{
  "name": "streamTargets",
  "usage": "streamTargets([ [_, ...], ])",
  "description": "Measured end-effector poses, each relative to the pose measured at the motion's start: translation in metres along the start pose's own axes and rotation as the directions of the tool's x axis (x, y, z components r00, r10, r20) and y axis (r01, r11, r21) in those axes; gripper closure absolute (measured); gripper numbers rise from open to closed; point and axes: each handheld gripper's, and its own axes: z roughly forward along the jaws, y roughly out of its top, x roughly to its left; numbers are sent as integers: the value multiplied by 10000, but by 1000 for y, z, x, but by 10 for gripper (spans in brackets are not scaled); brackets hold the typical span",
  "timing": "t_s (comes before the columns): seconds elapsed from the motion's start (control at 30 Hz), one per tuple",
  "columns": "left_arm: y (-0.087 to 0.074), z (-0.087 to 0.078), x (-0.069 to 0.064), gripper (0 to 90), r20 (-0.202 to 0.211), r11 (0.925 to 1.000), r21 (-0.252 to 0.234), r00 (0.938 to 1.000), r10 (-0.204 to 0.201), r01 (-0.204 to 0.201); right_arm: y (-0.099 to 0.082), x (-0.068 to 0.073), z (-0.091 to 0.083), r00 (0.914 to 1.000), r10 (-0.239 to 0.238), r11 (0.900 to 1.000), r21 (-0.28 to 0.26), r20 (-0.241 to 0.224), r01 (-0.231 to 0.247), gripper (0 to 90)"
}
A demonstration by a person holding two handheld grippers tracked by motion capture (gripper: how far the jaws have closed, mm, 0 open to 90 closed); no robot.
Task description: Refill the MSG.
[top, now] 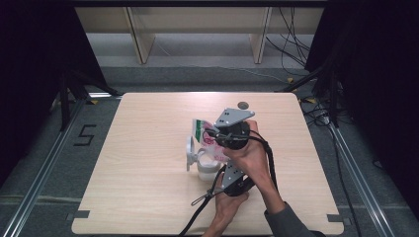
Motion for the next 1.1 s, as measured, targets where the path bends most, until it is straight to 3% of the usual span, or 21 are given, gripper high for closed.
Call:
streamTargets([
  [0.23, 0, 0, 0, 835, -29, 10000, 58, 10000, 0, 0, 0, 1, 0, 9998, 204, 9998, 45, 1, -204, 890],
  [0.3, 0, 1, -1, 835, 3, 9996, -138, 9997, -239, 239, 0, 1, 0, 9998, 177, 9998, 40, 16, -177, 890],
  [0.37, 0, 0, 1, 835, 19, 10000, -15, 10000, -1, 1, 0, 1, 0, 9998, 179, 9998, 44, 11, -179, 890],
  [0.4, 0, 1, -1, 835, 60, 9995, -200, 9997, -222, 223, 0, 1, 0, 9998, 184, 9998, 40, 23, -184, 889],
  [0.43, 1, 0, 1, 836, 15, 10000, -5, 10000, -3, 3, 1, 1, -1, 9998, 199, 9998, 42, 29, -199, 889],
  [0.63, 1, 1, 1, 836, 53, 9999, -114, 10000, 22, -22, 2, 1, -1, 10000, -43, 10000, -17, 34, 43, 889],
  [0.67, 1, 5, -3, 836, 194, 9963, -640, 9982, -561, 572, 2, 2, -2, 10000, -88, 10000, 26, 36, 88, 889],
  [0.9, 1, 5, -4, 836, 219, 9939, -773, 9968, -769, 784, 3, 3, -2, 9999, -114, 9999, 94, -59, 115, 889],
  [0.93, 1, 1, 2, 836, 15, 9999, -131, 10000, -68, 68, 3, 2, -1, 9999, -106, 9999, 86, -63, 106, 889],
  [1.0, 1, 1, 2, 836, 98, 9998, -147, 9999, -111, 113, 2, 2, -1, 9999, -134, 9999, 71, -67, 135, 889],
  [1.03, 1, 5, -3, 836, 178, 9953, -669, 9974, -694, 705, 2, 2, 0, 9999, -141, 9999, 35, -12, 141, 889],
  [1.1, 1, 6, -4, 836, 243, 9931, -803, 9962, -834, 851, 2, 2, 0, 9999, -139, 9999, 33, 0, 139, 889],
])
